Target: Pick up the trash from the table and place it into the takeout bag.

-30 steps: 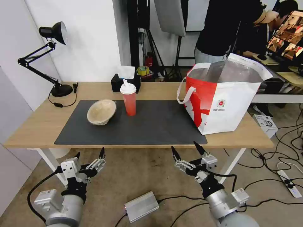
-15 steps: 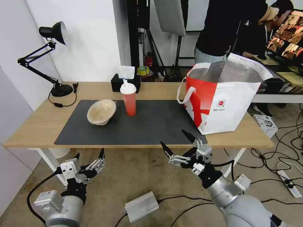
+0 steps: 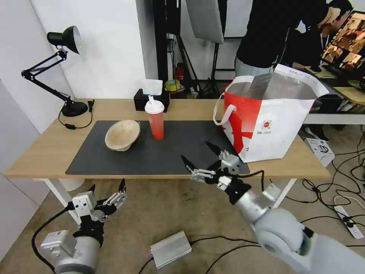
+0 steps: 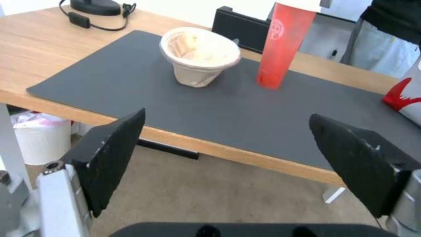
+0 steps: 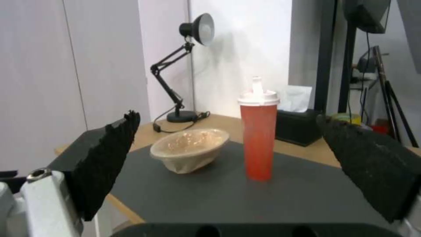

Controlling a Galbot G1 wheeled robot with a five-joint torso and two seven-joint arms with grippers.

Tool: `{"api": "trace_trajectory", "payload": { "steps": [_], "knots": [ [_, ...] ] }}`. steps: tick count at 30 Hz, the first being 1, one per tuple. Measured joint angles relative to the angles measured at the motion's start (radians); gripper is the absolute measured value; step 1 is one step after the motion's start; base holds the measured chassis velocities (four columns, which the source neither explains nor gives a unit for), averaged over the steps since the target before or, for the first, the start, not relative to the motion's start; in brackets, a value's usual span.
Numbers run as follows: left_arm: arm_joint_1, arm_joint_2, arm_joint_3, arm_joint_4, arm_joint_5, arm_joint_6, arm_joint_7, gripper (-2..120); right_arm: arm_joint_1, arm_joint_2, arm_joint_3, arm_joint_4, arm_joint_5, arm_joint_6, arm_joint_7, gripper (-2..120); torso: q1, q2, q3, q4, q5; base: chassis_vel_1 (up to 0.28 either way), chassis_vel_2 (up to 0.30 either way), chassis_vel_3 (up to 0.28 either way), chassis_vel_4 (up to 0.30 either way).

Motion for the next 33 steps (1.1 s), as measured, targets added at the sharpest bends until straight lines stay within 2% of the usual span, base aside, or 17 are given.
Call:
{"api": "trace_trajectory", "payload": {
  "steps": [10,17,21,33],
  "knots": [
    [0.001,-0.003,-0.001,0.0,0.005,0.003,0.0,100,0.118,0.02,-0.102,-0.061,0.018,-0.002,0.012,100,0.0,0.0,0.0,-0.0001,0.0,0.0,0.0,0.0,0.0],
    [0.003,-0.004,-0.005,0.0,0.005,0.003,0.0,100,0.162,0.034,-0.13,-0.087,0.016,-0.016,0.015,100,0.0,0.0,0.0,0.0,0.0,0.0,0.0,0.0,0.0],
    [0.004,-0.007,-0.004,0.0,0.009,0.003,-0.001,100,0.224,0.063,-0.169,-0.12,0.02,-0.056,0.043,100,0.0,0.0,0.0,0.0,0.0,0.0,0.0,0.0,0.0],
    [0.003,-0.005,-0.005,0.0,0.009,0.005,-0.003,100,0.283,0.135,-0.205,-0.189,0.022,-0.096,0.087,100,0.0,0.0,0.0,0.0,0.0,0.0,0.0,0.0,0.0]
  ]
}}
